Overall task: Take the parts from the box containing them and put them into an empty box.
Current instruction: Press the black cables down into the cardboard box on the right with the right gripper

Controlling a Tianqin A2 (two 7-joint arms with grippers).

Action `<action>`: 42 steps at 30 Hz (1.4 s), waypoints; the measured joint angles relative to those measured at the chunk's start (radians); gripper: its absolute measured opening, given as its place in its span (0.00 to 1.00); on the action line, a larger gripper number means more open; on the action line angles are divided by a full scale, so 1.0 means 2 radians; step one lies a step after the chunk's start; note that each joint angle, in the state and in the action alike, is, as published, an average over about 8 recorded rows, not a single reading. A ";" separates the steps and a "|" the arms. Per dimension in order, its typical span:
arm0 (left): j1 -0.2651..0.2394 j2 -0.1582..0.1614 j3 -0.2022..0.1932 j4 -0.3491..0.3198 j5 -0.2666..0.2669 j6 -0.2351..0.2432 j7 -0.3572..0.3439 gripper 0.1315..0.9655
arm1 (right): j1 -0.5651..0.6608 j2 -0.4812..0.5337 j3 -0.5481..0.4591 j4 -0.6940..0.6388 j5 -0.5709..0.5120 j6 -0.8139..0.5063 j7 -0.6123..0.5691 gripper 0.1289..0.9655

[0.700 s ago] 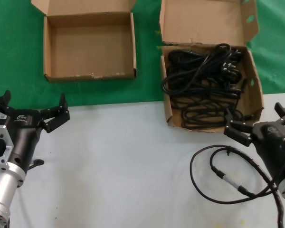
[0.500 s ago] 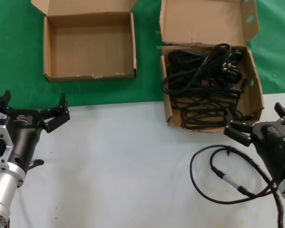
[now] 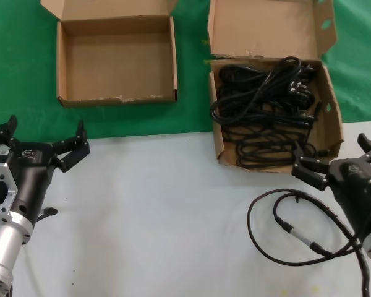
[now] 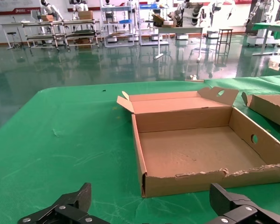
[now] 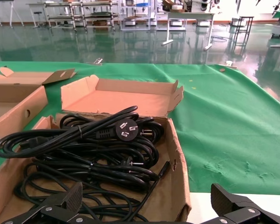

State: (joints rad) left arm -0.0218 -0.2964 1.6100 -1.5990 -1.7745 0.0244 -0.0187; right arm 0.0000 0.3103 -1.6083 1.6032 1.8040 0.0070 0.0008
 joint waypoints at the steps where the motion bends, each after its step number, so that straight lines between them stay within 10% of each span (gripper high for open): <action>1: 0.000 0.000 0.000 0.000 0.000 0.000 0.000 0.93 | 0.000 0.004 -0.003 0.001 0.002 0.002 0.000 1.00; 10: 0.000 0.000 0.000 0.000 0.000 0.000 0.000 0.81 | 0.011 0.098 -0.073 0.028 0.013 0.018 -0.024 1.00; 22: 0.000 0.000 0.000 0.000 0.000 0.000 0.000 0.57 | 0.090 0.206 -0.143 0.042 -0.102 -0.107 -0.148 1.00; 33: 0.000 0.000 0.000 0.000 0.000 0.000 0.000 0.28 | 0.189 0.204 -0.173 -0.001 -0.133 -0.216 -0.293 1.00; 42: 0.000 0.000 0.000 0.000 0.000 0.000 0.000 0.12 | 0.250 0.180 -0.195 -0.033 -0.188 -0.250 -0.296 0.98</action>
State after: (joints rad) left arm -0.0218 -0.2964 1.6101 -1.5990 -1.7743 0.0244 -0.0189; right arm 0.4994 0.6699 -1.9981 1.5369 1.4284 -0.4933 -0.5915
